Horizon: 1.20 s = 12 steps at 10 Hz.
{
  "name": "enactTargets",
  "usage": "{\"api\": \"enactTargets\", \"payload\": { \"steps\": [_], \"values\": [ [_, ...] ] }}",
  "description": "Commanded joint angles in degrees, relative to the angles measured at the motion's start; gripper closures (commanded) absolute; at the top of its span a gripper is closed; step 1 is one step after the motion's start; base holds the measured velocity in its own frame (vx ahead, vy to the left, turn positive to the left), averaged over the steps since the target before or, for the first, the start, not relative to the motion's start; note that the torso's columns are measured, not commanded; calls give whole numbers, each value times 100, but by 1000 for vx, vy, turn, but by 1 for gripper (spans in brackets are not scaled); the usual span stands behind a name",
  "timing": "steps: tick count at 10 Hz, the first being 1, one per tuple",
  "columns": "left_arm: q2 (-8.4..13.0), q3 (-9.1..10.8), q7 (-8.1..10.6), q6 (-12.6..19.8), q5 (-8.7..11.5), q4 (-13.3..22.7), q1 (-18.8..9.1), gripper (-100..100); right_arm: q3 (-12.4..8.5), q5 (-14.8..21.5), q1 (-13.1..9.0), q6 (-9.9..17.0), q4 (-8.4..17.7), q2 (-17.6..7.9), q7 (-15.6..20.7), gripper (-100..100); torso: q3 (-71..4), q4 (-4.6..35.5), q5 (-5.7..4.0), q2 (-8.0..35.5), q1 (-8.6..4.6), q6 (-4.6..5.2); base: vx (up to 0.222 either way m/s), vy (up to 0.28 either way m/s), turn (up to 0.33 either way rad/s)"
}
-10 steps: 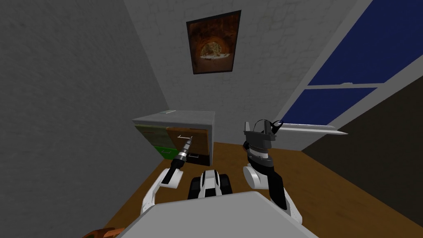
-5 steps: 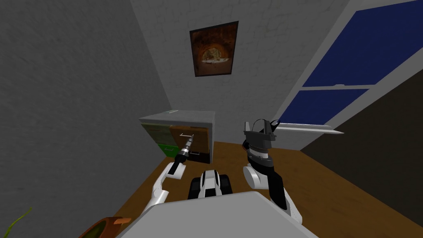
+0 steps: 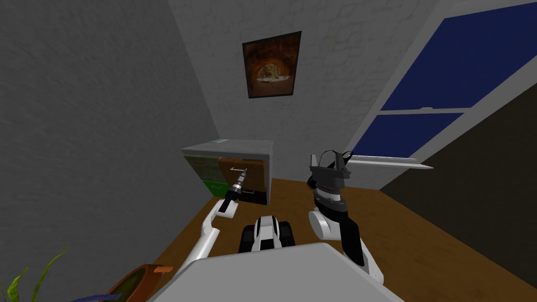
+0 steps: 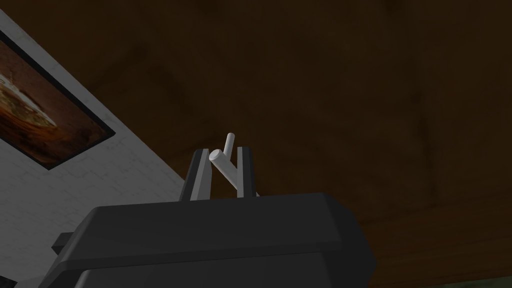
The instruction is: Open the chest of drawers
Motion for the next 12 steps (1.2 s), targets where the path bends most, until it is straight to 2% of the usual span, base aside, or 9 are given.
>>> {"api": "enactTargets", "payload": {
  "steps": [1, 3, 4, 5, 6, 8, 10, 11, 12],
  "values": [
    [-34, 108, 40, -59, -22, 448, -353, 100, 0, 0, 0, 0, 0, 0, 0, 0, -19, -24, 6, -32, 2, 0, -120, -5, 29],
    [-34, 108, 40, -59, -22, 733, -684, 100, 0, 0, 0, 0, 0, 0, 0, 0, 1, 0, 0, 5, 2, -5, -118, 14, 7],
    [-34, 108, 40, -59, -22, 935, -684, 100, 0, 0, 0, 0, 0, 0, 0, 0, -5, 10, -4, -5, 1, -4, -6, 13, -13],
    [-80, 206, 77, -150, -44, 1151, -1023, 100, 0, 0, 1, 0, 0, 0, 0, 0, -17, -8, -1, -27, 3, -11, -75, 16, 22],
    [-80, 206, 77, -150, -44, 1362, -1218, 100, 0, 0, 1, 0, -1, 0, 0, 0, -10, 1, 0, -8, 14, -21, -128, 11, 27],
    [-80, 206, 77, -150, -44, 1652, -1288, 100, 0, 0, 0, 0, 0, 0, 0, 0, 3, 2, 0, 7, 5, -13, -56, 3, 2],
    [-126, 304, 113, -240, -66, 1951, -1748, 100, 0, 0, 0, 0, 0, 0, 0, 0, -5, 4, -2, 3, 10, -17, -137, 17, 18],
    [-126, 304, 113, -240, -66, 2106, -1893, 100, 0, 0, 0, 0, 0, 0, 0, 0, 9, 19, -4, 19, 8, -18, -77, 4, 16],
    [-126, 304, 113, -240, -66, 2298, -1893, 100, 0, 0, 1, 0, 0, 0, 0, 0, 5, 23, -8, 11, -3, -11, -17, -1, -4]
  ]
}}
